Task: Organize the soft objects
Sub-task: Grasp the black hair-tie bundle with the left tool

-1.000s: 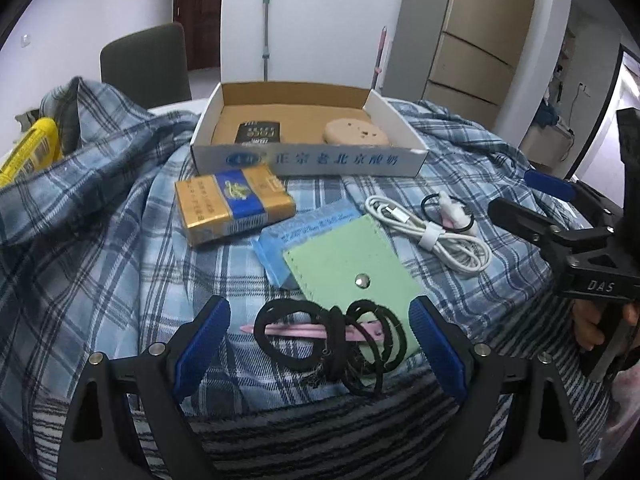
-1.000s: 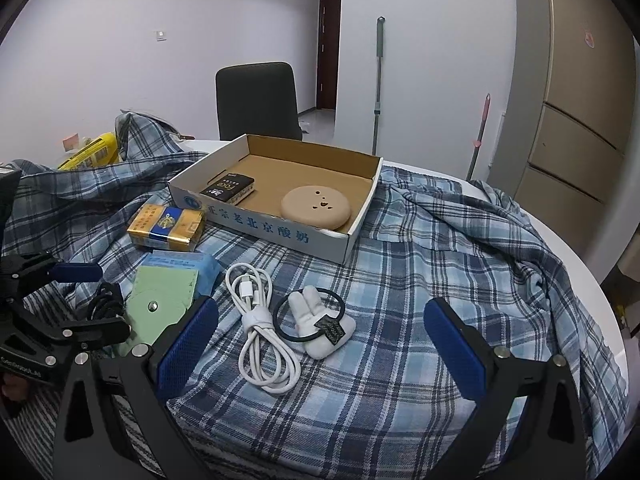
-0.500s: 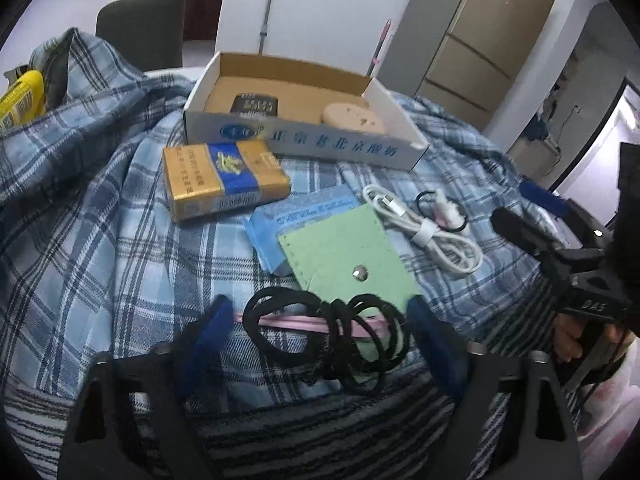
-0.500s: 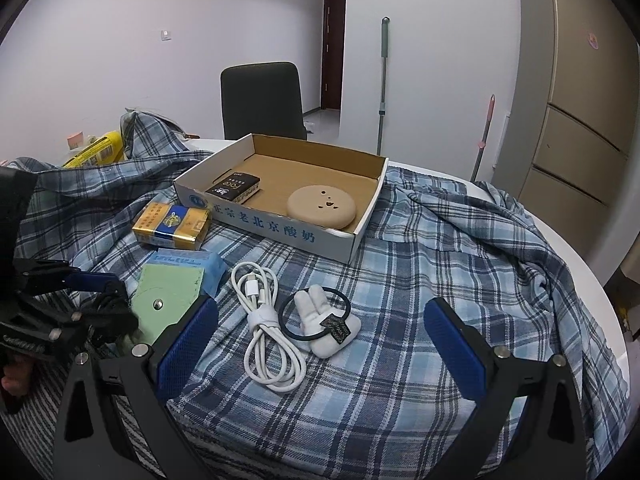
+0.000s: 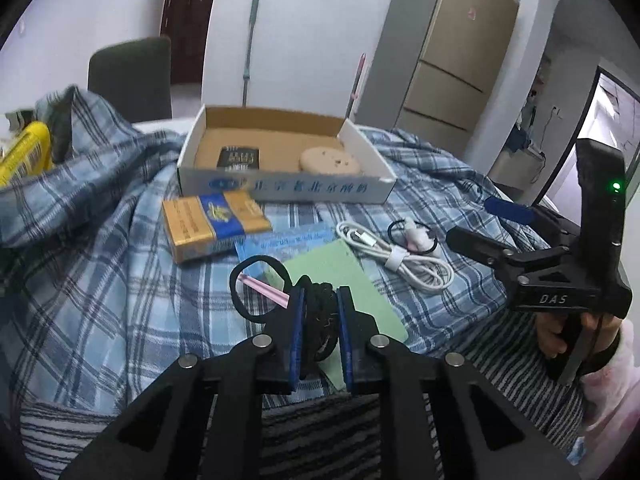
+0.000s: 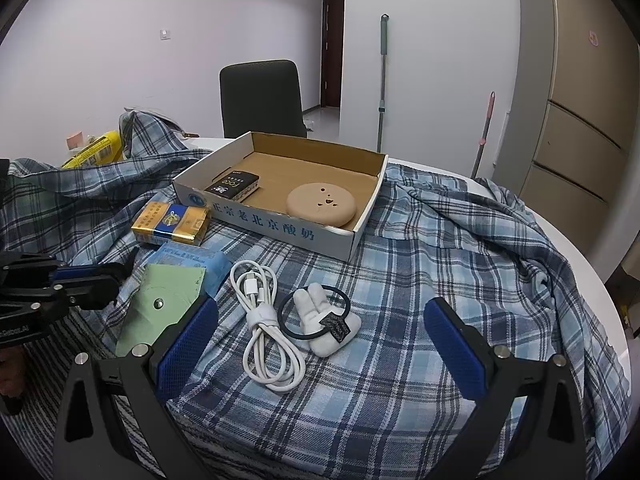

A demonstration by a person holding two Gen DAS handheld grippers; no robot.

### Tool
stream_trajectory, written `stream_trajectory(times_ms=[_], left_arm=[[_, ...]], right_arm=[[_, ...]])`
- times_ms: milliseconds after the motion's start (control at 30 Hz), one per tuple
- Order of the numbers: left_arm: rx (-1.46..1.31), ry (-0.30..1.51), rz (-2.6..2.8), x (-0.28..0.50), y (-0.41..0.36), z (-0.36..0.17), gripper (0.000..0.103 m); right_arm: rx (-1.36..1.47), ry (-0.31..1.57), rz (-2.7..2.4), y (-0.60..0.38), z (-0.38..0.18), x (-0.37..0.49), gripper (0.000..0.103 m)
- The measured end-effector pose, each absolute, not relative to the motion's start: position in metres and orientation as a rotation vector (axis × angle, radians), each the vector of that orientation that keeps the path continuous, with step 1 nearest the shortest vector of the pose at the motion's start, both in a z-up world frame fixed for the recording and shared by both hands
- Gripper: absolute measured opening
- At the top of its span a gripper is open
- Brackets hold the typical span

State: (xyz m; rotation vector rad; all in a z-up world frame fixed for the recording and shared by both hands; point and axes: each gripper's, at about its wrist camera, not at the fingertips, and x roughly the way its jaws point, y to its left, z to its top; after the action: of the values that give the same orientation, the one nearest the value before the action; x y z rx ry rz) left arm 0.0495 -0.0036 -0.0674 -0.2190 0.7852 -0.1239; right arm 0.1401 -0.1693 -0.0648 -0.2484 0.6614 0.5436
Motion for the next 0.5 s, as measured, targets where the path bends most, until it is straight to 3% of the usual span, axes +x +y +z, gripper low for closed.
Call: stream_trajectory(times_ms=[500], left_arm=[[-0.078, 0.583, -0.095, 0.025, -0.019, -0.039, 0.017]], right_arm=[[-0.246, 0.665, 0.555, -0.168, -0.065, 0.140, 0.102]])
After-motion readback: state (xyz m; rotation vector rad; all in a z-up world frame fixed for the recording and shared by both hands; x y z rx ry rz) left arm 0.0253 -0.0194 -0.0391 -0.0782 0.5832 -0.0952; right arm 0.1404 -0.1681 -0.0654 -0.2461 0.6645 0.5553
